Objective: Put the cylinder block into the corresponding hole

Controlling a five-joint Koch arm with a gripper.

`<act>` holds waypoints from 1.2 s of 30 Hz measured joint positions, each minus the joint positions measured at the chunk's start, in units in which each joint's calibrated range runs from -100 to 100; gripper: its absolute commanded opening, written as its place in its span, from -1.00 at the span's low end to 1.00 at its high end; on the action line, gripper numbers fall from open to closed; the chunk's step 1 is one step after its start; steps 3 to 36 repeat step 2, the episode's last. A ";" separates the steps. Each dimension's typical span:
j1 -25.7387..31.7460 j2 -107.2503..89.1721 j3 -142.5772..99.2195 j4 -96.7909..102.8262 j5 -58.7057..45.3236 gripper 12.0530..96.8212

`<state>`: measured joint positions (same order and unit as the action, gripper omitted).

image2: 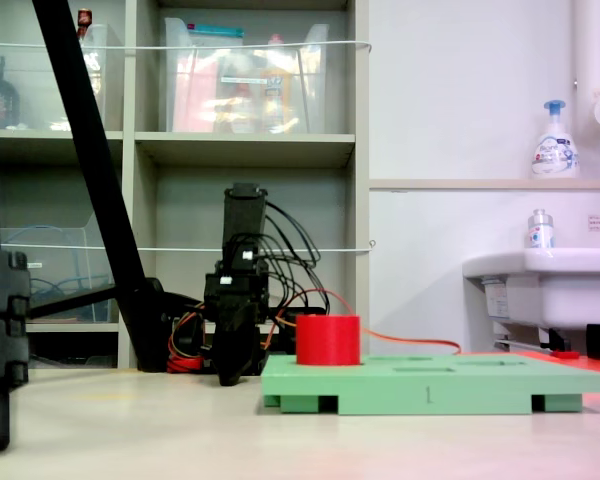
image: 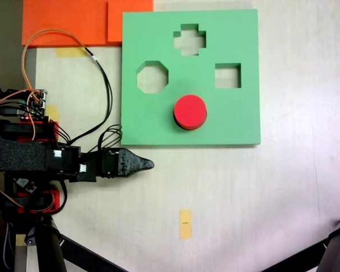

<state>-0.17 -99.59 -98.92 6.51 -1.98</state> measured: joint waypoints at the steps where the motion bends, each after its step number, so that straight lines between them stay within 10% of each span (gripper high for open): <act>1: 0.00 0.00 0.00 0.00 0.00 -0.12; 36: 0.00 0.00 0.00 0.00 0.00 -0.12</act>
